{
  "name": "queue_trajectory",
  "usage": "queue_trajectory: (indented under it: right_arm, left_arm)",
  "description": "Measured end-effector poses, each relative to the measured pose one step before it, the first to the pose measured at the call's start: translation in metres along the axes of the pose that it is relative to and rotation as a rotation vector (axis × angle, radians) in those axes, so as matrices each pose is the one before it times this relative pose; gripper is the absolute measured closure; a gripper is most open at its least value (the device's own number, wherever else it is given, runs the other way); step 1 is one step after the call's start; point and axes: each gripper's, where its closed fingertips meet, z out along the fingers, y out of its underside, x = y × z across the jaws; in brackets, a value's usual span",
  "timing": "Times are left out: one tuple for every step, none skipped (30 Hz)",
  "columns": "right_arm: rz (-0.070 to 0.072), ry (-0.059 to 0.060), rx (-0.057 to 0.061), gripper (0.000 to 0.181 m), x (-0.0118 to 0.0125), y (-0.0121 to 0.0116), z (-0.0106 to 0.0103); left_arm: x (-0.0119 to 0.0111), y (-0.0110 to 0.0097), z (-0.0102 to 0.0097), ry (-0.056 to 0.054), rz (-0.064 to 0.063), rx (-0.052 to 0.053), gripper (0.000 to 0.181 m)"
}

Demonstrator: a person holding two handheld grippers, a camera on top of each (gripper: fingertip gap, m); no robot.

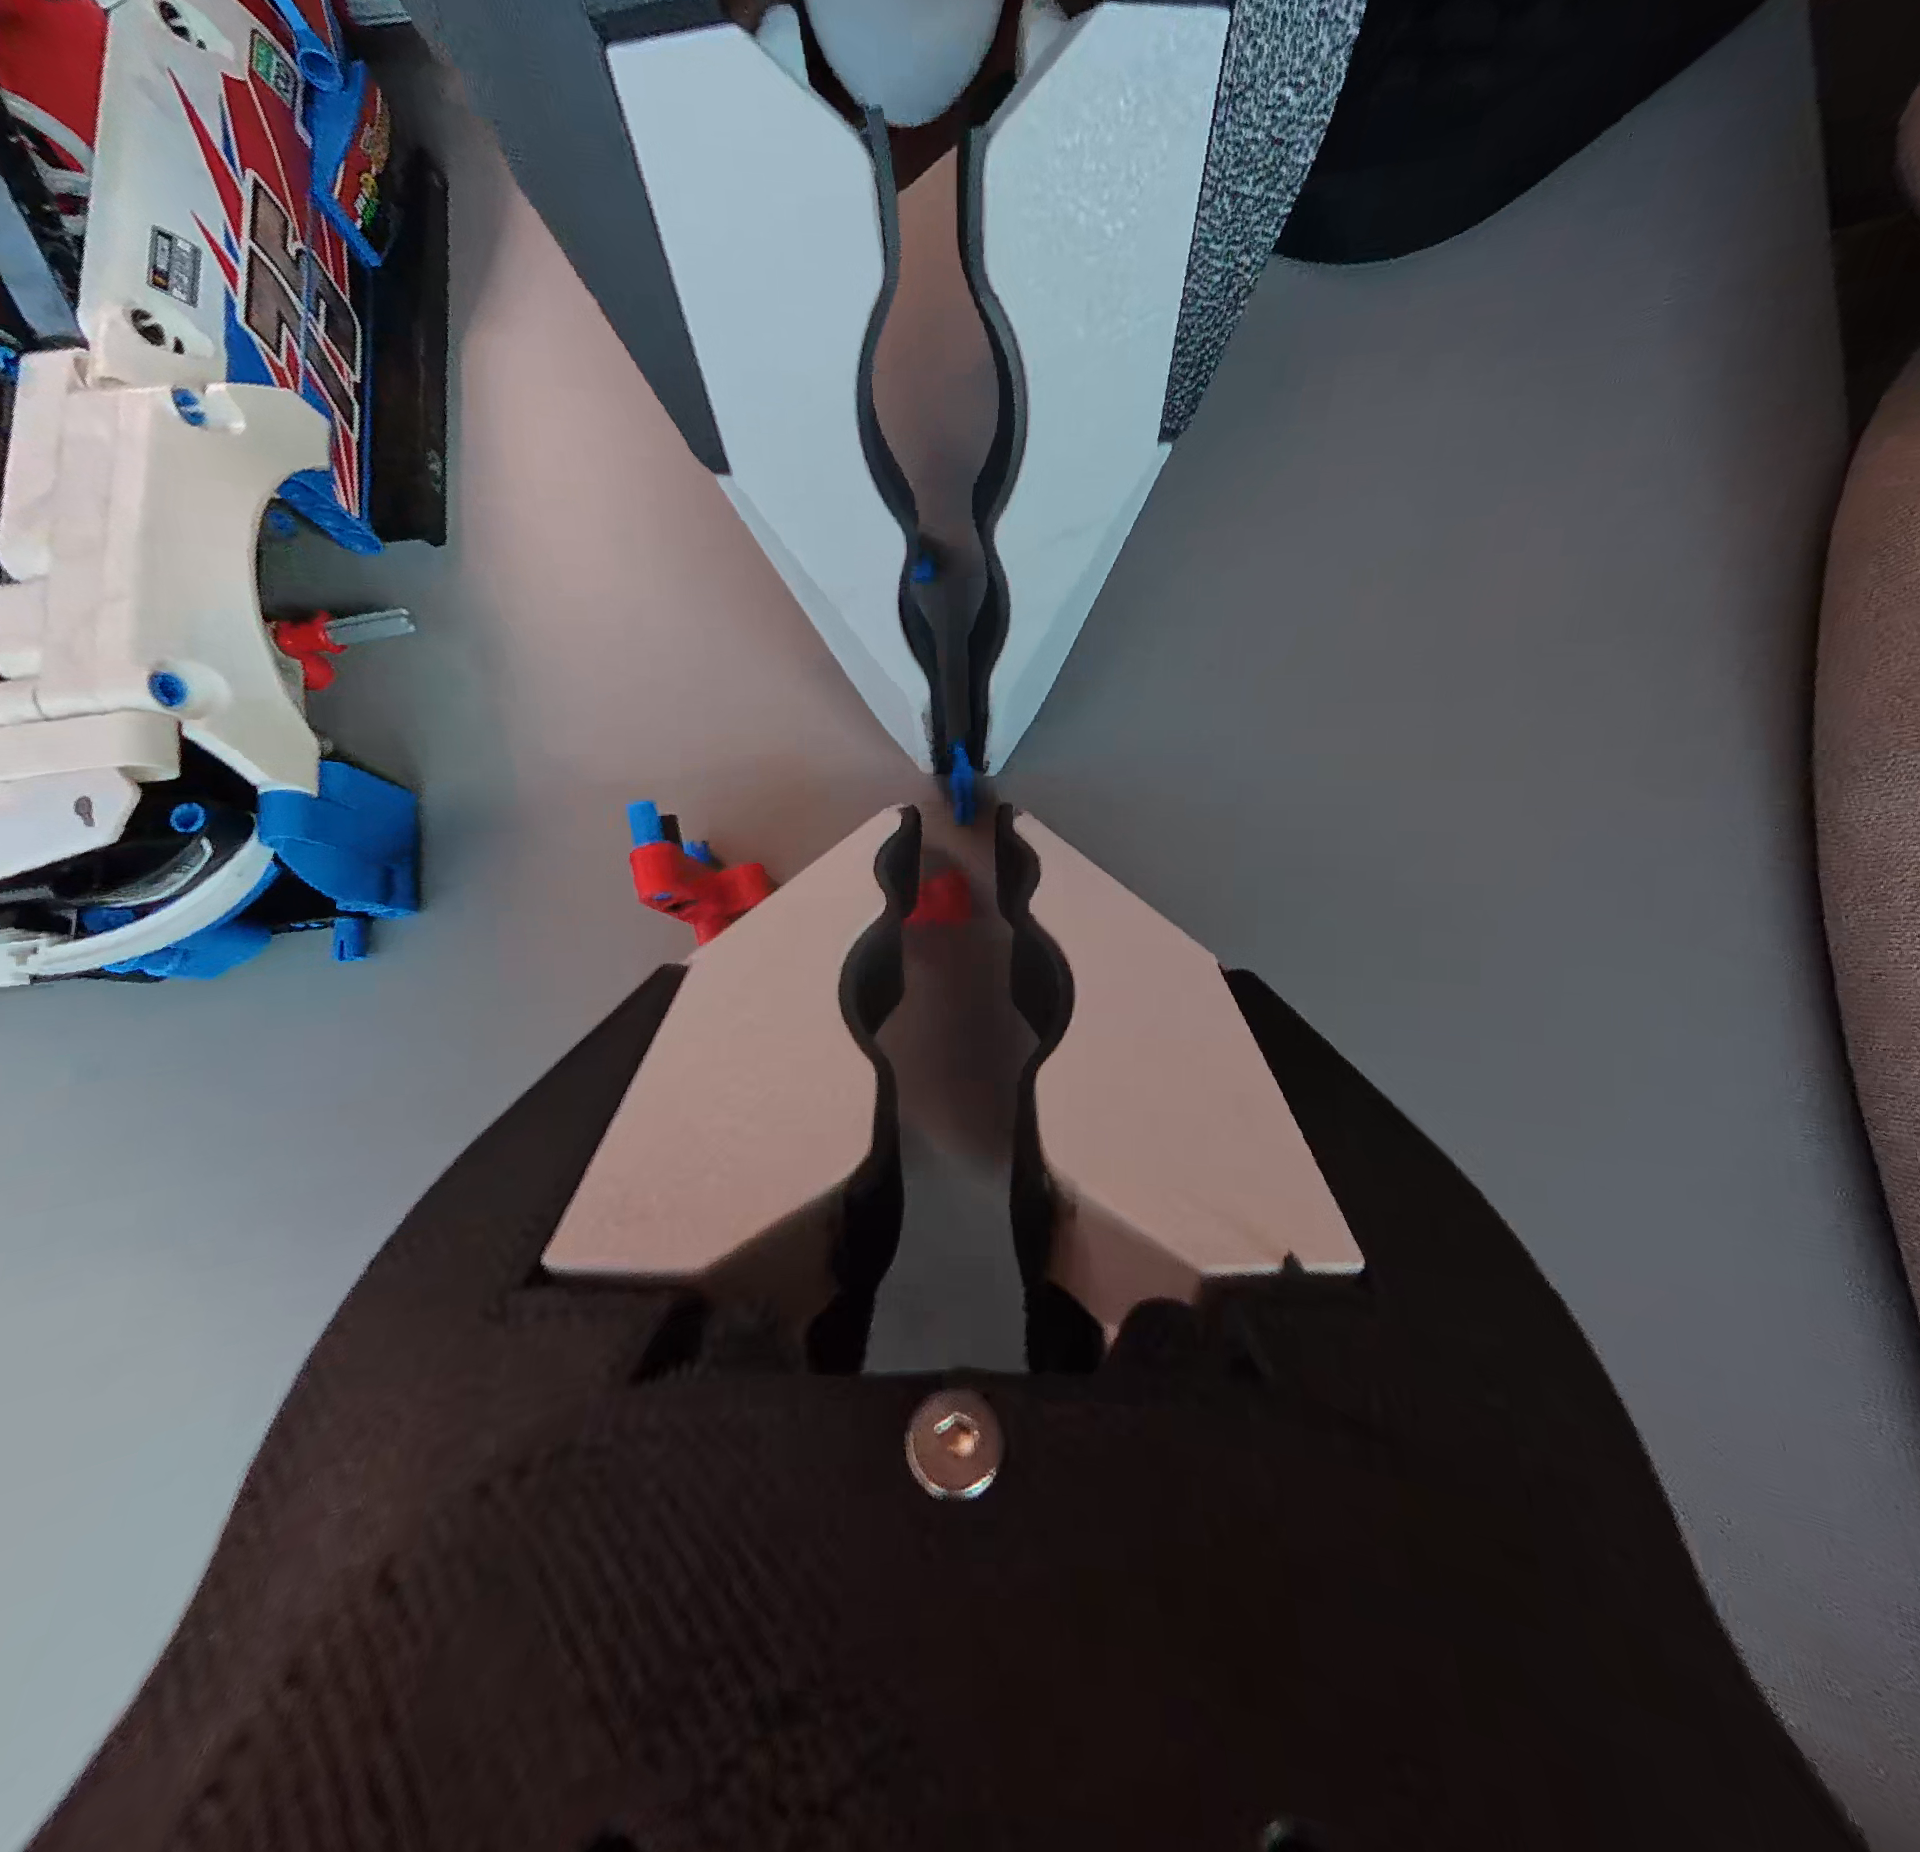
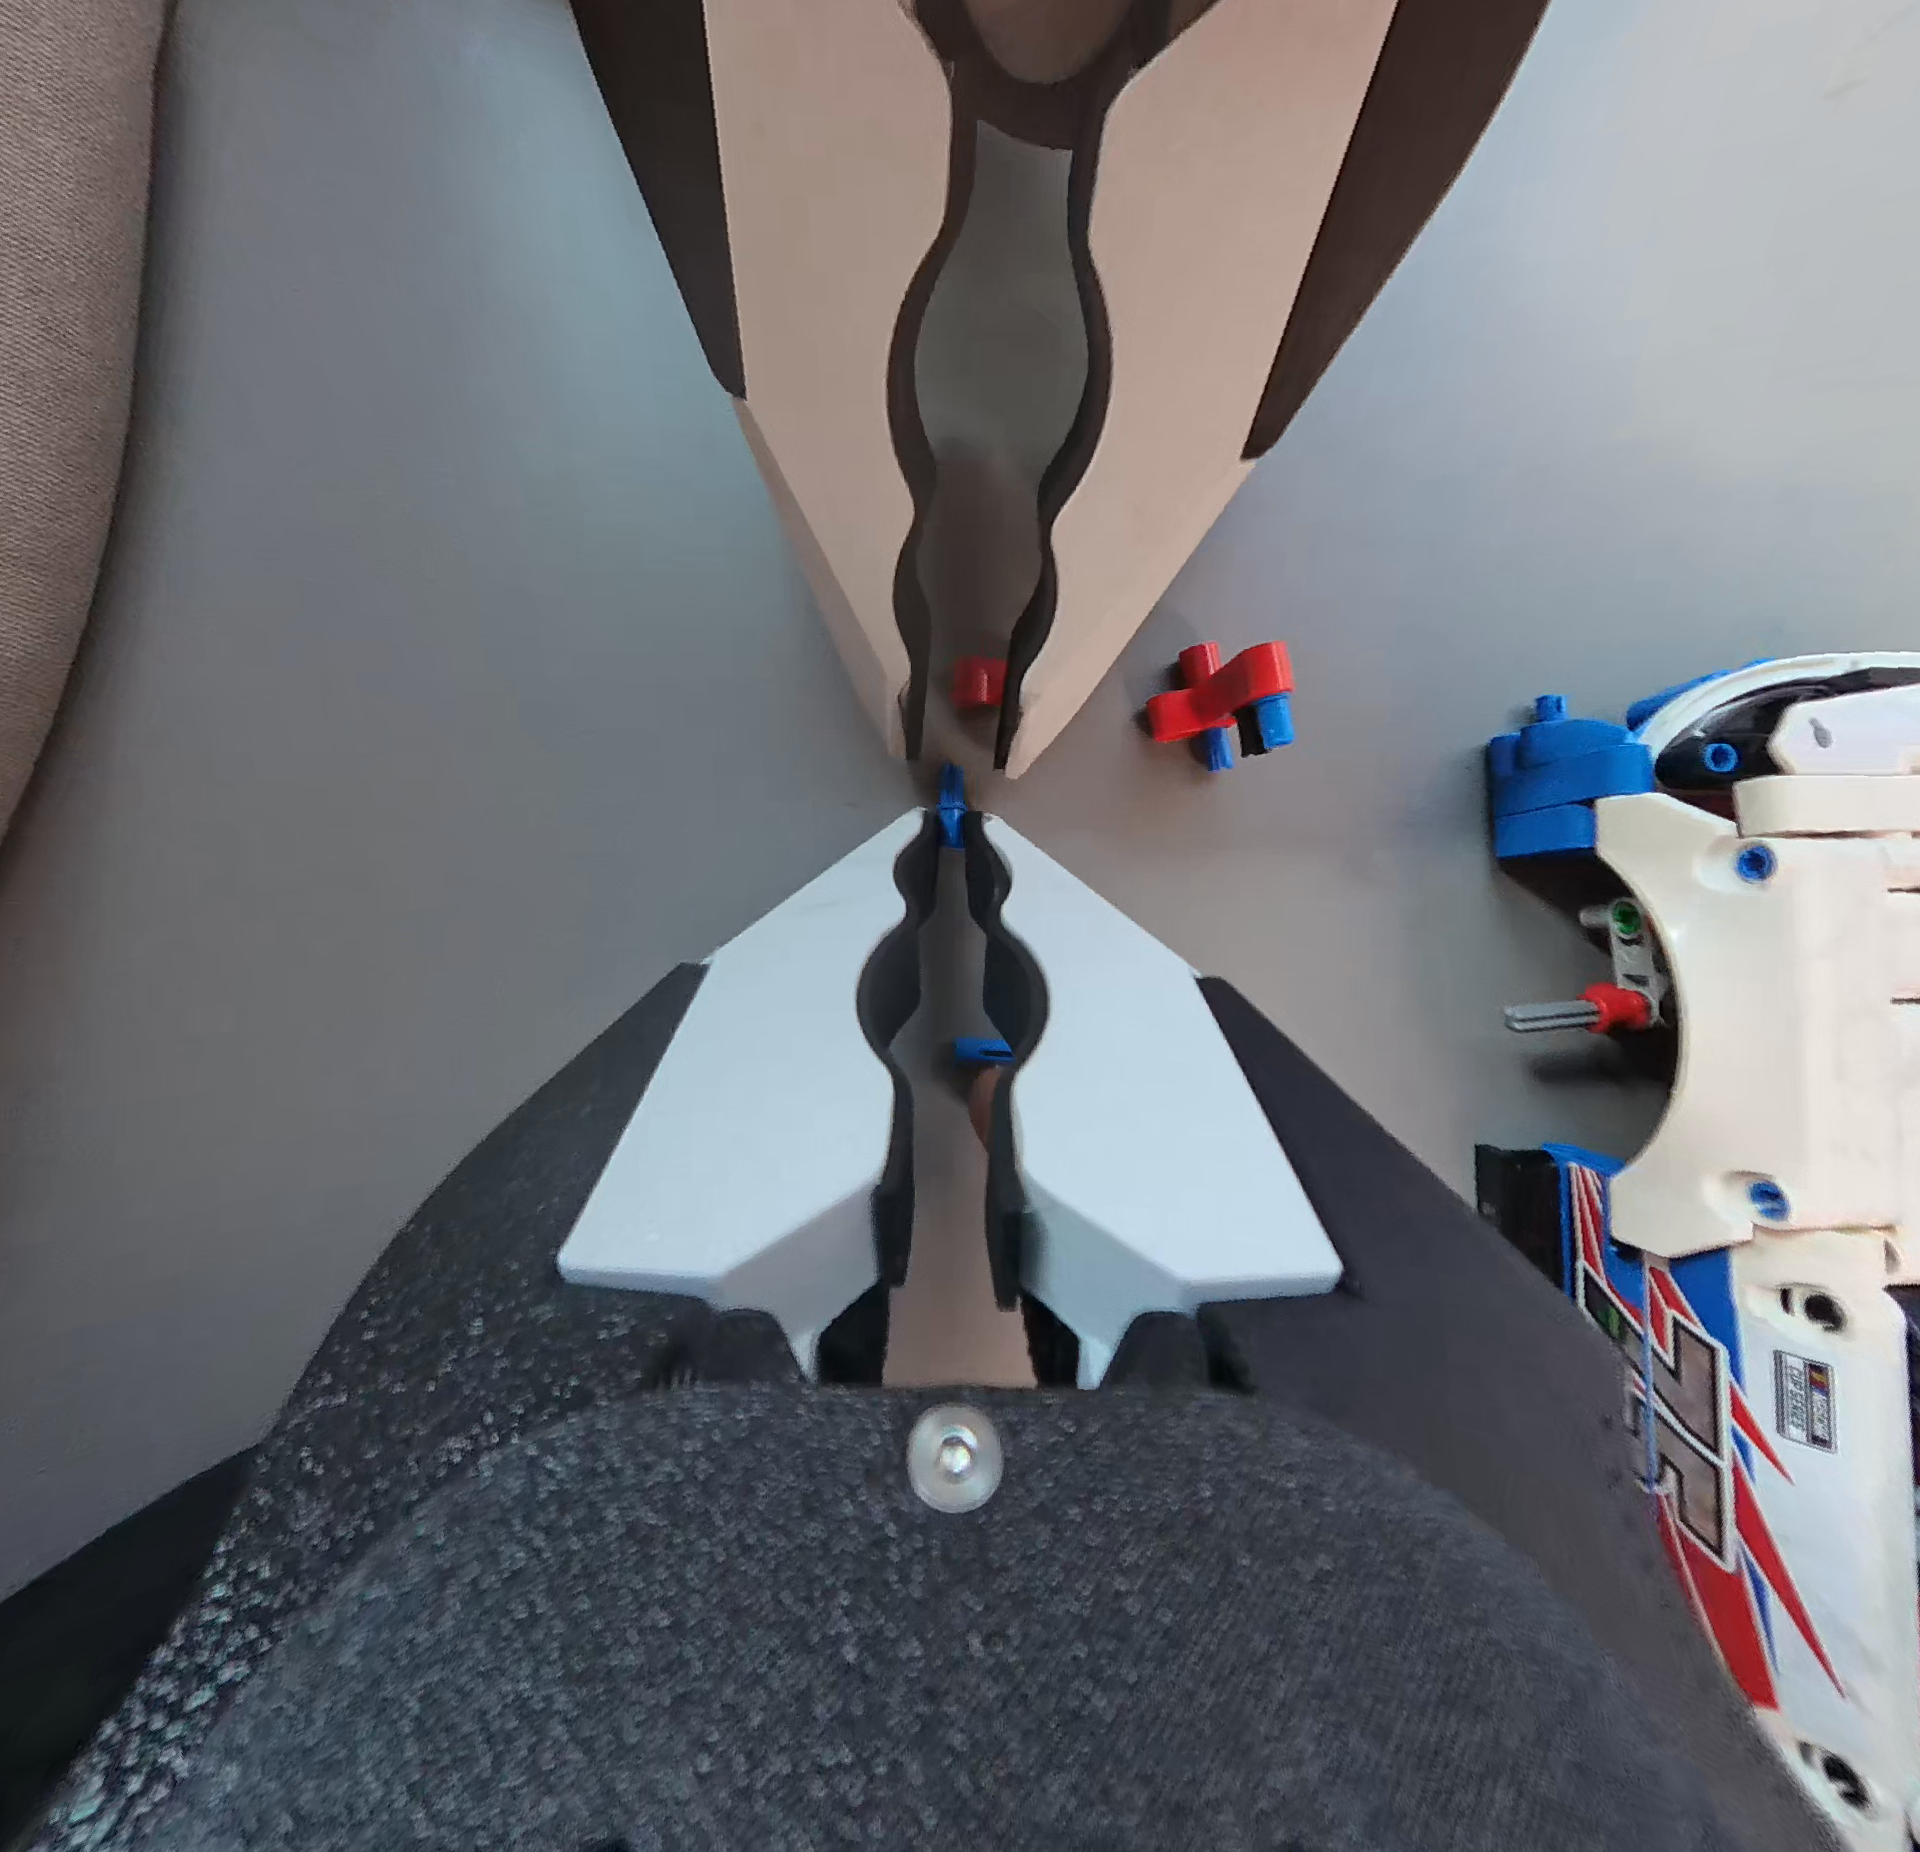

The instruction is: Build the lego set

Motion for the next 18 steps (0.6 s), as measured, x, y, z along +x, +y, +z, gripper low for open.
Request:
queue_trajectory:
  right_arm:
    - [-0.0040, 0.0175, 0.0010, 0.179, 0.00230, 0.00003, -0.00095]
    - [0.0004, 0.0147, 0.0182, 0.179, 0.00185, -0.00211, -0.00227]
    - [0.0040, 0.0053, 0.0258, 0.179, 0.00032, -0.00338, -0.00339]
    - [0.0010, 0.0086, 0.0220, 0.179, 0.00039, -0.00309, -0.00401]
    - [-0.0049, 0.0128, 0.0102, 0.179, 0.00060, -0.00167, -0.00366]
    - [-0.0075, 0.0116, 0.0084, 0.179, 0.00027, -0.00166, -0.00305]
    - [-0.0041, 0.0052, 0.0085, 0.179, -0.00064, -0.00189, -0.00222]
    - [-0.0034, 0.0041, 0.0009, 0.179, -0.00057, -0.00073, -0.00135]
    - [-0.0059, 0.0049, 0.0010, 0.179, -0.00024, -0.00060, -0.00108]
    - [-0.0051, 0.0051, 0.0046, 0.179, -0.00007, -0.00099, -0.00104]
    - [-0.0016, 0.0045, 0.0092, 0.179, 0.00024, -0.00146, -0.00117]
    - [-0.0011, 0.0068, 0.0135, 0.179, 0.00090, -0.00198, -0.00158]
    - [0.0009, 0.0076, 0.0166, 0.179, 0.00115, -0.00225, -0.00203]
    - [0.0016, 0.0042, 0.0139, 0.179, 0.00061, -0.00169, -0.00217]
    - [-0.0015, 0.0035, 0.0133, 0.179, 0.00009, -0.00164, -0.00221]
    - [-0.0015, 0.0028, 0.0134, 0.179, -0.00015, -0.00131, -0.00191]
    - [0.0000, 0.0030, 0.0171, 0.179, -0.00032, -0.00168, -0.00175]
    - [0.0008, 0.0030, 0.0199, 0.179, -0.00024, -0.00169, -0.00170]
  left_arm:
    - [0.00028, -0.00056, 0.00003, -0.0007, 0.0088, 0.0030, 0.169]
    - [0.00023, -0.00169, -0.00049, -0.0018, 0.0074, 0.0102, 0.171]
    - [-0.00059, -0.00255, -0.00111, -0.0058, 0.0045, 0.0150, 0.172]
    - [-0.00035, -0.00290, -0.00151, -0.0039, 0.0053, 0.0169, 0.173]
    - [-0.00122, -0.00326, -0.00179, -0.0094, 0.0063, 0.0189, 0.174]
    - [-0.00134, -0.00336, -0.00173, -0.0112, 0.0078, 0.0185, 0.176]
    - [-0.00083, -0.00270, -0.00158, -0.0067, 0.0066, 0.0134, 0.179]
    - [0.00053, -0.00201, -0.00117, 0.0026, 0.0044, 0.0102, 0.179]
    - [0.00036, -0.00157, -0.00075, 0.0035, -0.0009, 0.0093, 0.179]
    - [0.00028, -0.00087, -0.00031, 0.0032, -0.0024, 0.0061, 0.179]
    - [-0.00005, -0.00032, -0.00018, 0.0011, -0.0015, 0.0043, 0.179]
    - [-0.00071, -0.00061, -0.00013, -0.0026, -0.0015, 0.0058, 0.179]
    - [-0.00103, -0.00136, -0.00021, -0.0058, -0.0020, 0.0107, 0.179]
    - [-0.00083, -0.00233, -0.00055, -0.0041, -0.0023, 0.0159, 0.179]
    - [-0.00014, -0.00279, -0.00098, 0.0024, -0.0052, 0.0177, 0.179]
    - [0.00042, -0.00234, -0.00102, 0.0070, -0.0077, 0.0143, 0.179]
    - [0.00057, -0.00220, -0.00113, 0.0091, -0.0084, 0.0133, 0.179]
    - [0.00066, -0.00211, -0.00108, 0.0092, -0.0060, 0.0127, 0.179]
